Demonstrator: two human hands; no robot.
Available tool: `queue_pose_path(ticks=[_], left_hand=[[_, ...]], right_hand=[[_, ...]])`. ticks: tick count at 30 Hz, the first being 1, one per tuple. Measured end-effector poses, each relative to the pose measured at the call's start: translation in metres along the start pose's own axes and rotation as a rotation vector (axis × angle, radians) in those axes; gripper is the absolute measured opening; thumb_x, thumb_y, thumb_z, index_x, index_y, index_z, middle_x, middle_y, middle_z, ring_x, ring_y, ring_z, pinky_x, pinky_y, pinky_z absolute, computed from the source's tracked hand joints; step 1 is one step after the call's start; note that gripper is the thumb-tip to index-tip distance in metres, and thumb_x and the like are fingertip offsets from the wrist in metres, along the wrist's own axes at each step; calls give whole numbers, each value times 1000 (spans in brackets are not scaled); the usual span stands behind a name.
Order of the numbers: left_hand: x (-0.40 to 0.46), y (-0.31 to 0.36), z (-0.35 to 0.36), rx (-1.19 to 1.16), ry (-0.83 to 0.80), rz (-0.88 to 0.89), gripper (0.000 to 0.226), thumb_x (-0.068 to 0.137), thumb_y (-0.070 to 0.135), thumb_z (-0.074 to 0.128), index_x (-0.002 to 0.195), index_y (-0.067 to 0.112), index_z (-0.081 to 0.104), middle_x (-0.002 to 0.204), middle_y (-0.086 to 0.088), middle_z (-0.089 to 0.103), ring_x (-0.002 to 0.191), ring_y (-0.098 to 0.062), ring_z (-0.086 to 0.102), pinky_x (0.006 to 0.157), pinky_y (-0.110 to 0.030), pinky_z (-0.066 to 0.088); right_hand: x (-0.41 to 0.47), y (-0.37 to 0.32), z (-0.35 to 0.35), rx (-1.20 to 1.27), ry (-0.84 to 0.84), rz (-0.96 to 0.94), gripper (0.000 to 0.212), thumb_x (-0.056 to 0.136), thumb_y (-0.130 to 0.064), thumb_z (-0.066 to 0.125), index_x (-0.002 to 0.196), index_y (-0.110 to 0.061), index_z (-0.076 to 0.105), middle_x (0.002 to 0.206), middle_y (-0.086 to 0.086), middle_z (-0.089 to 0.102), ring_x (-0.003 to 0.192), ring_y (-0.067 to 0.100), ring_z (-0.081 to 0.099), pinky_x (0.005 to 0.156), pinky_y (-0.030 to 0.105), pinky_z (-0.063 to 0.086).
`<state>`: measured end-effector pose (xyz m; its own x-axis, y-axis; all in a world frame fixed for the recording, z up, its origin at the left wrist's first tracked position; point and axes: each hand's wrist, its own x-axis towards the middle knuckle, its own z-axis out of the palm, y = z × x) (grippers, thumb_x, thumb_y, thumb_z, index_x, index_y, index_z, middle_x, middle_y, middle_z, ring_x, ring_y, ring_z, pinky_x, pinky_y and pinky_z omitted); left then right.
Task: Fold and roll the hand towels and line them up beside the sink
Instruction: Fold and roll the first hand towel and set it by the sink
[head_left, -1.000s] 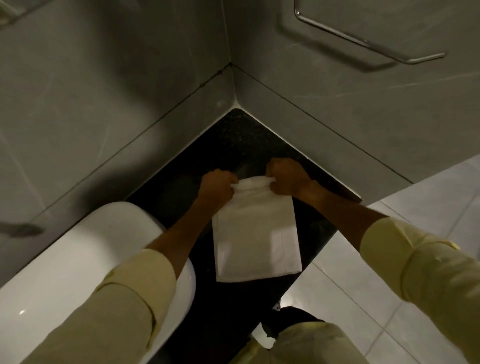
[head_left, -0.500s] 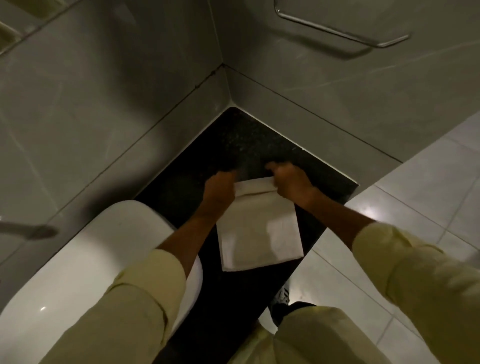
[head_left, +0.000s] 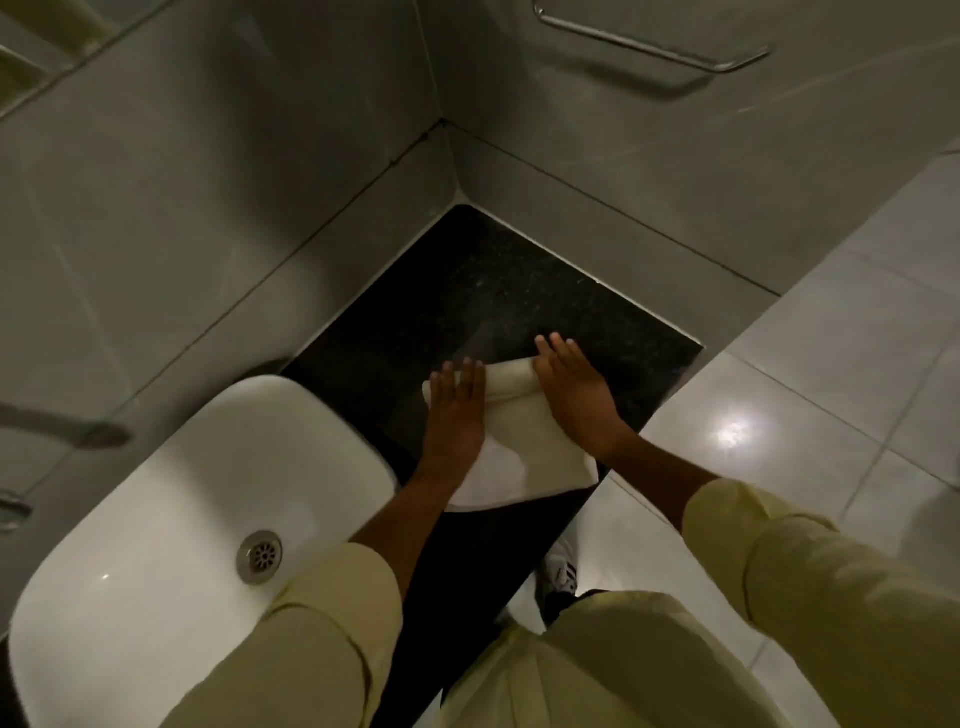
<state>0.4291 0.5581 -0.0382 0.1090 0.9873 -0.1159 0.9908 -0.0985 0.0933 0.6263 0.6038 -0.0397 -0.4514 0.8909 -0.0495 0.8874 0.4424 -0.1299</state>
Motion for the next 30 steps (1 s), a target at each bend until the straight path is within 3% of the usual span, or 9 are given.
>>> queue_pose_path(ticks=[4,9,12,14,16,18,20,22,30], left_hand=[[-30,13,11,58,-109,-55,72,91,16,33,155,6,0,163,-17,2,149,-41,6,122,-54,12],[-35,21,-4,104,-139,-48,57,100,18,38,153,8,21,155,-19,34,138,-40,39,114,-48,34],[-5,18,-33,24,-109,-90,36,101,26,39,131,15,54,126,-11,63,111,-27,60,94,-37,45],[24,9,-46,-10,-113,-112,36,90,33,57,123,21,61,122,-10,66,112,-30,61,93,-38,47],[48,-4,-50,-21,-220,-126,79,75,40,75,144,25,40,142,-13,50,131,-37,45,106,-46,39],[63,-13,-48,-30,-378,-89,108,74,44,75,155,24,6,162,-12,13,148,-41,8,117,-56,14],[64,-15,-36,10,-558,-22,104,86,46,64,155,20,-10,164,-7,-13,148,-37,-17,119,-58,-3],[54,-8,-25,26,-640,-1,90,94,44,51,155,20,-10,163,-5,-17,148,-35,-19,119,-60,-4],[-28,15,9,107,-138,-23,94,82,33,59,156,17,3,164,-13,0,151,-36,0,117,-64,7]], right_hand=[[-40,-5,19,90,55,-4,69,88,-24,51,150,-2,32,161,18,27,149,37,23,121,52,23],[-55,-11,16,111,107,20,62,79,-16,75,135,1,54,142,23,54,133,40,50,108,54,44],[-32,-11,-16,137,69,48,32,90,-21,63,120,-12,62,118,14,68,112,31,60,98,43,48],[-7,-7,-37,224,-20,122,36,88,-25,66,122,-18,56,119,10,64,113,30,57,97,43,46],[19,-3,-50,275,-197,193,64,83,-27,72,139,-20,43,136,11,54,126,33,48,106,47,39],[34,-3,-47,255,-395,161,84,81,-28,71,152,-22,26,152,11,36,140,36,32,115,52,27],[35,-5,-32,181,-558,83,95,82,-26,70,157,-22,12,164,9,11,150,36,10,120,56,14],[25,-7,-17,79,-573,31,101,82,-25,71,158,-22,5,167,8,-5,153,33,-2,122,56,8],[-31,-12,5,-10,-161,-93,103,76,-44,59,158,-16,3,166,17,-3,153,36,-2,121,60,7]])
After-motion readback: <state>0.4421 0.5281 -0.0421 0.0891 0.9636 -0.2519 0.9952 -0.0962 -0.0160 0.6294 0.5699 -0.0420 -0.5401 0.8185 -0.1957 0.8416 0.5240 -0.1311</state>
